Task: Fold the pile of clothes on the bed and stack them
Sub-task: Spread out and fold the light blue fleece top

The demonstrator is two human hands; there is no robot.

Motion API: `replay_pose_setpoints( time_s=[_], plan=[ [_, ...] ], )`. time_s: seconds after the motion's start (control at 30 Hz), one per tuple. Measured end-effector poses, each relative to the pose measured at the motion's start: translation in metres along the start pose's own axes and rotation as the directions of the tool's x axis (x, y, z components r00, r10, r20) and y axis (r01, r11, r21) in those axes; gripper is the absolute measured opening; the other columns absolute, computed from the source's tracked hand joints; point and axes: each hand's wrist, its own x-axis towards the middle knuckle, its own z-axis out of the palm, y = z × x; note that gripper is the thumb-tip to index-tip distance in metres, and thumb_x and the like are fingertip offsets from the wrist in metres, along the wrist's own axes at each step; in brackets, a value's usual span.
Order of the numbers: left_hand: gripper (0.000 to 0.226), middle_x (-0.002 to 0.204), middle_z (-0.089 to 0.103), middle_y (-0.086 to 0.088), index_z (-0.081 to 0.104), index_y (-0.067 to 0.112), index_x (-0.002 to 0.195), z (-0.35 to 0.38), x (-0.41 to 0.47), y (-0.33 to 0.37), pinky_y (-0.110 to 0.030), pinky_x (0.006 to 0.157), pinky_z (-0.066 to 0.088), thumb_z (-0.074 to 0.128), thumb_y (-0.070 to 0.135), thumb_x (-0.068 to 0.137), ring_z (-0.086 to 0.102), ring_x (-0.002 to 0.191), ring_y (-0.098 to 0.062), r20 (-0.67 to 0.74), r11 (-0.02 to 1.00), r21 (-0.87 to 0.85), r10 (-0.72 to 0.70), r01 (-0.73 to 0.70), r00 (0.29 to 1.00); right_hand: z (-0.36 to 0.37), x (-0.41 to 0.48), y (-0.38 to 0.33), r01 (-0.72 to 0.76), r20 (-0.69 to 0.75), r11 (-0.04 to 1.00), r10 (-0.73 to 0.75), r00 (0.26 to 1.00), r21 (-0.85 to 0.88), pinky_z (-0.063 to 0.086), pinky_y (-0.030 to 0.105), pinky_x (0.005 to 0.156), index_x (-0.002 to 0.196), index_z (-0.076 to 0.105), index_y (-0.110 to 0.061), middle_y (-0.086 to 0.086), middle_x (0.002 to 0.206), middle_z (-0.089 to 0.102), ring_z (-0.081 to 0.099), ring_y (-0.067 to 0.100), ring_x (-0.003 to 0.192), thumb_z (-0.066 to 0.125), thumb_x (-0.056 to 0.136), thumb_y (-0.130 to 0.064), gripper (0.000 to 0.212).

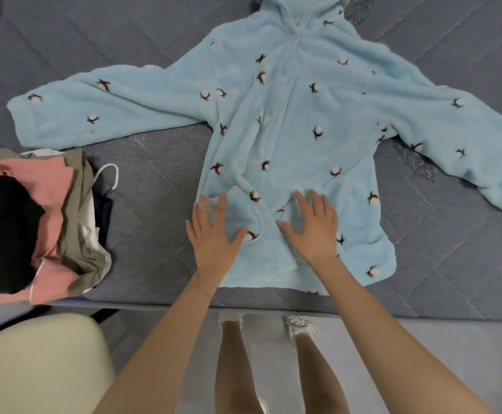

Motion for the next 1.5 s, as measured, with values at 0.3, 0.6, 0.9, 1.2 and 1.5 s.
replay_pose_setpoints(
  time_s=[0.3,0.6,0.9,1.2,1.5],
  plan=[
    [0.091,0.155,0.025,-0.016,0.023,0.005,0.150,0.024,-0.037,0.008,-0.055,0.107,0.036,0.071,0.045,0.084,0.024,0.143,-0.032,0.029,0.919,-0.250,-0.309,0.306,0.951,-0.011,-0.032,0.091,-0.275,0.072,0.961,0.274,0.959,-0.001,0.005,0.047,0.120,0.155,0.012,-0.015,0.007,0.163,0.009,0.009,0.025,0.149,0.050,0.095,-0.050,0.079],
    [0.022,0.130,0.039,-0.020,0.053,-0.001,0.101,0.030,-0.050,0.014,-0.040,0.087,0.043,0.067,0.011,0.089,0.047,0.108,-0.037,-0.037,0.937,-0.169,-0.317,0.307,0.948,-0.015,-0.023,0.106,-0.229,0.091,0.947,0.254,0.963,-0.225,0.029,0.037,0.091,0.119,0.052,-0.009,0.011,0.121,0.051,0.048,0.030,0.110,0.049,0.098,-0.024,0.025],
    [0.014,0.109,0.037,-0.008,0.057,0.002,0.089,0.003,-0.053,0.001,-0.010,0.085,0.031,0.051,-0.010,0.092,0.042,0.093,-0.018,-0.032,0.967,-0.209,-0.157,0.147,0.987,-0.044,-0.044,0.125,-0.394,-0.074,0.904,0.410,0.909,0.163,0.040,0.045,0.086,0.101,0.055,0.003,0.022,0.111,0.055,0.054,0.040,0.093,0.043,0.100,-0.011,0.018],
    [0.015,0.107,0.038,-0.009,0.055,0.002,0.085,-0.030,-0.067,-0.019,-0.032,0.072,0.038,0.047,-0.009,0.091,0.045,0.085,-0.027,-0.105,0.983,-0.061,-0.181,0.176,0.978,-0.077,-0.058,0.130,-0.412,-0.288,0.751,0.605,0.742,0.517,0.030,0.026,0.071,0.092,0.049,-0.007,0.023,0.110,0.050,0.041,0.021,0.080,0.046,0.098,-0.004,0.007],
    [0.047,0.151,0.033,-0.016,0.047,0.014,0.141,-0.012,-0.064,-0.008,-0.052,0.112,0.023,0.058,0.025,0.096,0.031,0.137,-0.037,0.015,0.982,0.146,-0.124,0.121,0.992,-0.055,-0.072,0.129,-0.415,-0.194,0.890,0.448,0.873,0.189,0.037,0.050,0.098,0.126,0.055,-0.004,0.020,0.129,0.052,0.047,0.039,0.118,0.056,0.096,-0.018,0.033]
  ],
)
